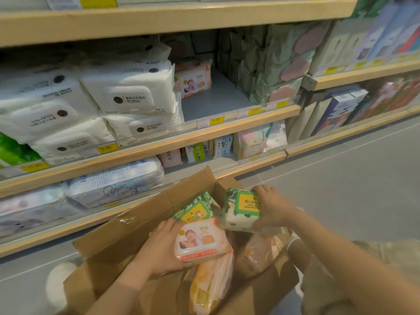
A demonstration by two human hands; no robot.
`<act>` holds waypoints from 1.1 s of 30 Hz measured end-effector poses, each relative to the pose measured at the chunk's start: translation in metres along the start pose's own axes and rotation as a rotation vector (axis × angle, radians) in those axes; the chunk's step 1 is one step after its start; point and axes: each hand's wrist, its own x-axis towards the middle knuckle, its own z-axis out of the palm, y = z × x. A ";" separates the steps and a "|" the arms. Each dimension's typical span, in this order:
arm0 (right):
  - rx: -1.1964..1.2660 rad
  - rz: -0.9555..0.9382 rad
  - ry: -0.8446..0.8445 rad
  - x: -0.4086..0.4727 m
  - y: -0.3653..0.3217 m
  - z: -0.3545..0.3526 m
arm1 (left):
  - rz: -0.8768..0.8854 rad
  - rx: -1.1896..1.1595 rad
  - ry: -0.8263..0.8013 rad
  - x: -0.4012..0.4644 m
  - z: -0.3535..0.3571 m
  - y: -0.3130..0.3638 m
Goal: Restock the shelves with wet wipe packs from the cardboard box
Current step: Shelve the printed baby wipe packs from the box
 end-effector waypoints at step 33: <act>0.236 0.257 0.709 0.117 0.100 -0.144 | 0.016 0.370 0.549 0.317 -0.205 0.076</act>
